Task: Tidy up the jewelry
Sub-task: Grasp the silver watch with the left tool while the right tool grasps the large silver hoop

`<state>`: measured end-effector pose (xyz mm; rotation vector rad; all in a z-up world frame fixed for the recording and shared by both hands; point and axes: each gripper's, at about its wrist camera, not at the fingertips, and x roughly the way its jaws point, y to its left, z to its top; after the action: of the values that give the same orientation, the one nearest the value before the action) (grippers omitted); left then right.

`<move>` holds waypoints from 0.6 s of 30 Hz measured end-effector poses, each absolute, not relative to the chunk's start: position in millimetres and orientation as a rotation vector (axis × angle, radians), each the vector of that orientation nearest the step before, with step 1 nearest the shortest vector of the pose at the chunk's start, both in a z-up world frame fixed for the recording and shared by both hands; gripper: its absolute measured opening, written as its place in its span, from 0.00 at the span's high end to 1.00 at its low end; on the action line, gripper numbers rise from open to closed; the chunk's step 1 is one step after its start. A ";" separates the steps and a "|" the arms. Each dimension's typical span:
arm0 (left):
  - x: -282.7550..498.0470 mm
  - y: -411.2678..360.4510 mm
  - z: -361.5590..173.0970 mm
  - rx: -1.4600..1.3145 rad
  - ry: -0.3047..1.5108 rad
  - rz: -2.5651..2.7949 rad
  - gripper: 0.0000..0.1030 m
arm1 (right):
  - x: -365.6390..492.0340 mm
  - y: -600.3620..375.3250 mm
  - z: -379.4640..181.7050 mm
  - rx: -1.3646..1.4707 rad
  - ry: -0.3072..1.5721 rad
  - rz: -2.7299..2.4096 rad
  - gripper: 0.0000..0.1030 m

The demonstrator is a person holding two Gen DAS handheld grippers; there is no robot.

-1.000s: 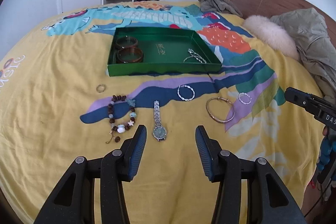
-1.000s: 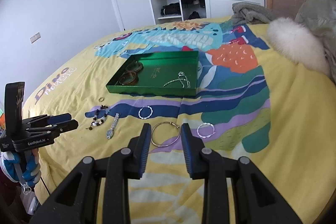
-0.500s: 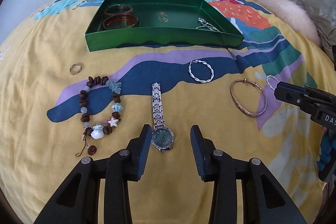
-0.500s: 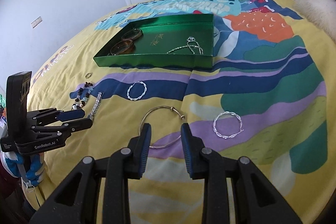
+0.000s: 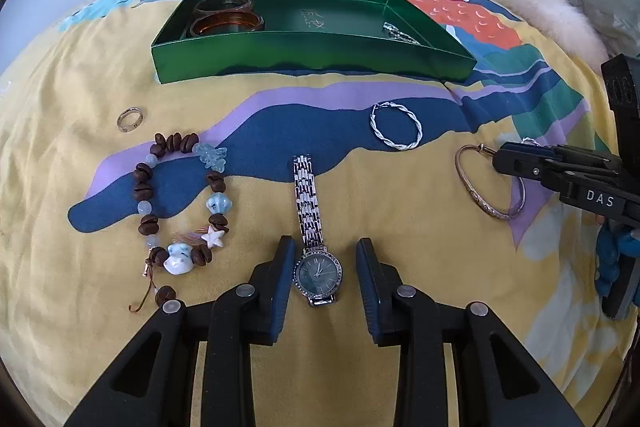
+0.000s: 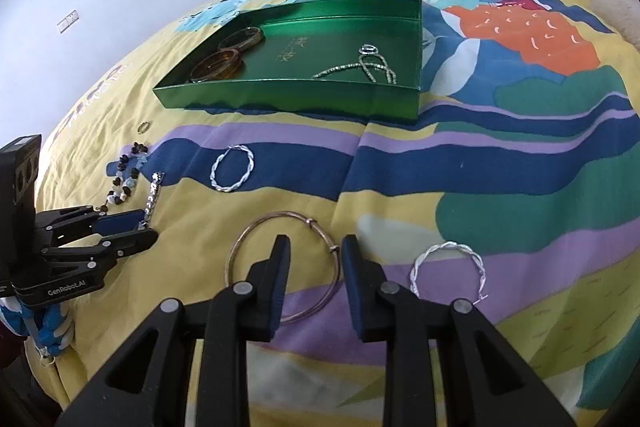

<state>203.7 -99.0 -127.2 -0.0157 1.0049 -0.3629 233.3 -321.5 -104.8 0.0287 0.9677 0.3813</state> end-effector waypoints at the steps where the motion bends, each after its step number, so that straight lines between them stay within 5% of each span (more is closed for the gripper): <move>1: 203.4 -98.4 -127.6 -0.016 1.003 -0.365 0.70 | 235.6 -321.4 -106.8 0.025 0.975 0.380 0.76; 6: 202.7 -97.9 -129.1 -0.018 0.996 -0.374 0.71 | 241.0 -316.0 -117.8 -0.003 1.006 0.394 0.76; 12: 202.9 -96.9 -129.7 -0.024 0.990 -0.380 0.75 | 240.1 -311.6 -119.7 -0.030 1.015 0.398 0.93; 18: 199.2 -95.2 -127.0 -0.023 0.993 -0.379 0.78 | 223.3 -309.2 -114.6 -0.052 0.994 0.367 0.94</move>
<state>199.2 -95.2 -127.0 -0.0231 0.9928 -0.3795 223.3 -309.2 -114.6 -0.0522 0.9939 0.3668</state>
